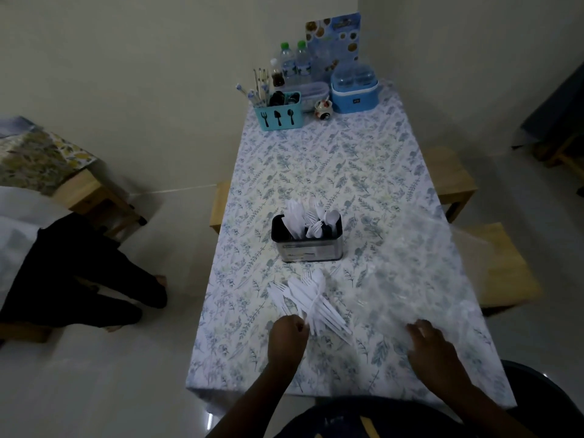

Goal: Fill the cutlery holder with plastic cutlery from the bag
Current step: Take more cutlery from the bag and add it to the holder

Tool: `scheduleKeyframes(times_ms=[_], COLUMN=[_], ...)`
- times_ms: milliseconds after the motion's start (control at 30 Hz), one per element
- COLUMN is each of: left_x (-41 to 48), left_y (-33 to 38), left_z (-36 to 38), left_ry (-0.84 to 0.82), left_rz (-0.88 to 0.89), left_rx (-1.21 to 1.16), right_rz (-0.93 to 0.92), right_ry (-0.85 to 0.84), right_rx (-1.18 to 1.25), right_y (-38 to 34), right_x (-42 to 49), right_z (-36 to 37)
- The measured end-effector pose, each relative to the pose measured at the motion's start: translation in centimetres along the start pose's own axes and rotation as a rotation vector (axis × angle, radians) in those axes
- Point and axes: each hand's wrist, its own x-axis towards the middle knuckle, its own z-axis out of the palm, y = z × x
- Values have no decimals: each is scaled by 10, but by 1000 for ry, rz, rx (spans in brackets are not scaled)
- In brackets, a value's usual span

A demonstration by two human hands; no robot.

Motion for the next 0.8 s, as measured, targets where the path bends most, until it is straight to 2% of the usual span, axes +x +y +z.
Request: scheduleKeyframes(times_ms=[100, 200, 333, 500, 633, 800], left_x=[-6, -8, -4, 4, 16, 32], left_y=[3, 0, -3, -12, -33, -60], left_z=[1, 7, 11, 5, -4, -19], left_ry=[4, -2, 0, 3, 3, -32], left_rz=[-58, -96, -98, -65, -40, 6], left_rx=[-13, -40, -59, -116, -138, -151], right_rz=[-41, -86, -255, -433, -383, -203], right_ry=[-48, 36, 166, 138, 44, 32], right_rx=[-37, 46, 160, 260, 304, 400], right_y=[-10, -28, -59, -91, -120, -153], right_x=[5, 13, 27, 47, 58, 66], right_z=[-7, -22, -30, -20, -18, -13])
